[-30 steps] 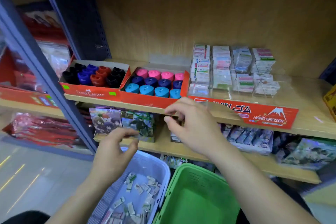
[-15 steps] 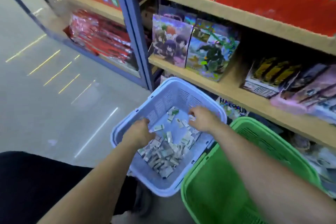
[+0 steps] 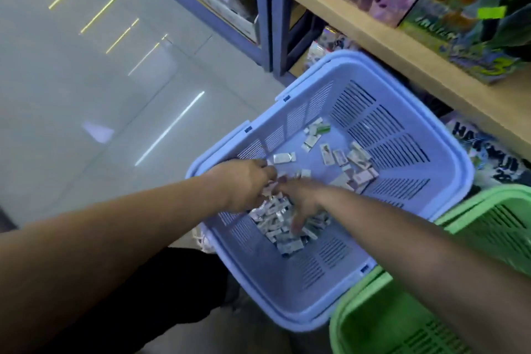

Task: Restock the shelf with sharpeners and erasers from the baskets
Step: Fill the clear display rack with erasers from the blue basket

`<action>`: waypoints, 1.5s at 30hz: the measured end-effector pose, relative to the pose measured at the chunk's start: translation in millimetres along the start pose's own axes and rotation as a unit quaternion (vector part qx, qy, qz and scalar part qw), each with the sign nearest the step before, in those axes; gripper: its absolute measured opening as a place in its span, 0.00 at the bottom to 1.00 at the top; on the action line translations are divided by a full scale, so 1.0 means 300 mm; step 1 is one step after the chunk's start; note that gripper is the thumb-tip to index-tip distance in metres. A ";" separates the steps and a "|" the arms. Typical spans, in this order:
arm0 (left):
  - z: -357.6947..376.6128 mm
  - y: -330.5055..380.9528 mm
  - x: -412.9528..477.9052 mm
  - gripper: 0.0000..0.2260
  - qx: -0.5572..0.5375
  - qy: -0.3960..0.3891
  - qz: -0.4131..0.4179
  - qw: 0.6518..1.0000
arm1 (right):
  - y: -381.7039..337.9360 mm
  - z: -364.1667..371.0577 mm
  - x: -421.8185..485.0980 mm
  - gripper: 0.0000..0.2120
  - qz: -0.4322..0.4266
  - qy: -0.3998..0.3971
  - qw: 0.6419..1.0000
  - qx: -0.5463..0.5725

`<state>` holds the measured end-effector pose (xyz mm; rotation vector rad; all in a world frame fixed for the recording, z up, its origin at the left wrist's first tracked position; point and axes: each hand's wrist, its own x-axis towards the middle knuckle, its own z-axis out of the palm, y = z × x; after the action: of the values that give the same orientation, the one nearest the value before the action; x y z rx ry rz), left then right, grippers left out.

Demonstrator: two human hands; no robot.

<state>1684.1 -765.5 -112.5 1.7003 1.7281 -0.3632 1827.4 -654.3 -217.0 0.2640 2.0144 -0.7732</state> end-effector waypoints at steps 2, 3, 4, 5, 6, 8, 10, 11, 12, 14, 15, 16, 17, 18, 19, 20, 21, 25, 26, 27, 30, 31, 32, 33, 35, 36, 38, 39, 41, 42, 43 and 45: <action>0.009 -0.014 -0.057 0.20 0.051 -0.023 0.041 0.998 | 0.009 0.014 0.010 0.54 -0.001 0.008 1.000 -0.014; 0.016 -0.018 -0.077 0.20 0.074 -0.037 0.052 0.995 | 0.014 0.023 0.015 0.54 0.000 0.012 1.000 -0.019; 0.017 -0.020 -0.086 0.20 0.084 -0.036 0.056 0.994 | 0.016 0.030 0.018 0.54 -0.003 0.018 1.000 -0.021; 0.014 -0.021 -0.088 0.19 0.081 -0.026 0.055 0.995 | 0.014 0.034 0.019 0.55 -0.005 0.024 1.000 -0.018; 0.007 -0.021 -0.087 0.19 0.074 -0.013 0.057 0.995 | 0.015 0.042 0.023 0.55 -0.010 0.031 0.999 -0.013; 0.005 -0.021 -0.084 0.18 0.073 0.003 0.066 0.995 | 0.011 0.063 0.029 0.55 -0.016 0.034 0.999 -0.012; 0.017 -0.025 -0.082 0.18 0.080 0.010 0.068 0.994 | 0.003 0.075 0.035 0.55 -0.009 0.029 0.999 -0.022; 0.020 -0.025 -0.081 0.17 0.076 0.017 0.067 0.995 | 0.001 0.074 0.035 0.54 -0.006 0.025 0.999 -0.025; 0.022 -0.025 -0.079 0.17 0.072 0.022 0.064 0.995 | 0.001 0.076 0.037 0.52 -0.007 0.024 0.999 -0.026; 0.020 -0.022 -0.074 0.17 0.067 0.024 0.056 0.996 | 0.002 0.074 0.032 0.50 -0.012 0.030 0.999 -0.026; 0.020 -0.022 -0.073 0.18 0.063 0.023 0.052 0.996 | 0.002 0.073 0.028 0.48 -0.009 0.033 0.999 -0.020; 0.020 -0.020 -0.072 0.18 0.059 0.023 0.046 0.997 | 0.001 0.073 0.024 0.45 -0.007 0.039 0.999 -0.014; 0.021 -0.019 -0.070 0.18 0.058 0.026 0.042 0.997 | -0.004 0.073 0.018 0.44 -0.005 0.045 0.999 -0.012; 0.021 -0.018 -0.067 0.18 0.058 0.032 0.040 0.997 | -0.008 0.072 0.014 0.42 -0.005 0.051 0.999 -0.016; 0.022 -0.016 -0.064 0.18 0.055 0.037 0.038 0.997 | -0.010 0.071 0.012 0.40 -0.005 0.054 0.998 -0.020; 0.022 -0.013 -0.062 0.18 0.052 0.041 0.035 0.997 | -0.011 0.071 0.012 0.40 -0.005 0.058 0.998 -0.023; 0.020 -0.011 -0.060 0.18 0.050 0.043 0.032 0.997 | -0.012 0.069 0.011 0.40 -0.003 0.058 0.998 -0.026; 0.020 -0.009 -0.054 0.18 0.048 0.045 0.027 0.997 | -0.031 0.073 0.007 0.50 0.007 0.050 0.997 -0.060; 0.019 -0.009 -0.054 0.18 0.046 0.045 0.026 0.998 | -0.037 0.079 0.006 0.51 0.008 0.055 0.996 -0.064; 0.018 -0.009 -0.054 0.18 0.045 0.045 0.025 0.998 | -0.042 0.082 0.005 0.51 0.010 0.060 0.996 -0.062; 0.020 -0.009 -0.050 0.18 0.043 0.043 0.023 0.998 | -0.038 0.075 0.003 0.47 0.015 0.063 0.997 -0.037; 0.022 -0.010 -0.050 0.18 0.043 0.043 0.024 0.998 | -0.037 0.068 0.000 0.47 0.016 0.063 0.998 -0.023; 0.024 -0.012 -0.049 0.18 0.044 0.045 0.026 0.998 | -0.036 0.064 -0.003 0.47 0.016 0.064 0.998 -0.009; 0.025 -0.014 -0.048 0.18 0.044 0.045 0.025 0.998 | -0.035 0.059 -0.006 0.48 0.016 0.067 0.998 0.005; 0.023 -0.013 -0.048 0.17 0.039 0.044 0.023 0.998 | -0.030 0.053 -0.007 0.50 0.021 0.076 0.996 0.049; 0.023 -0.013 -0.048 0.17 0.035 0.043 0.023 0.998 | -0.027 0.050 -0.005 0.51 0.025 0.082 0.994 0.074; 0.022 -0.014 -0.046 0.17 0.031 0.046 0.024 0.998 | -0.020 0.036 -0.005 0.51 0.029 0.094 0.989 0.114; 0.021 -0.014 -0.046 0.17 0.027 0.049 0.022 0.998 | -0.016 0.027 -0.008 0.50 0.030 0.098 0.986 0.130; 0.023 -0.014 -0.041 0.17 0.010 0.055 0.014 0.998 | -0.005 0.008 -0.025 0.46 0.030 0.114 0.980 0.162; 0.022 -0.013 -0.037 0.17 -0.003 0.058 0.008 0.998 | 0.000 -0.005 -0.040 0.44 0.028 0.127 0.975 0.179; 0.021 -0.011 -0.033 0.17 -0.021 0.063 0.002 0.998 | 0.007 -0.020 -0.059 0.44 0.030 0.138 0.969 0.205; 0.016 -0.007 -0.024 0.17 -0.064 0.074 -0.023 0.995 | 0.028 -0.048 -0.092 0.42 0.035 0.166 0.946 0.277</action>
<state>1682.7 -774.3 -112.1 1.6330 1.8571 -0.1469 1836.3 -635.6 -192.2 0.8333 2.0379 -1.3118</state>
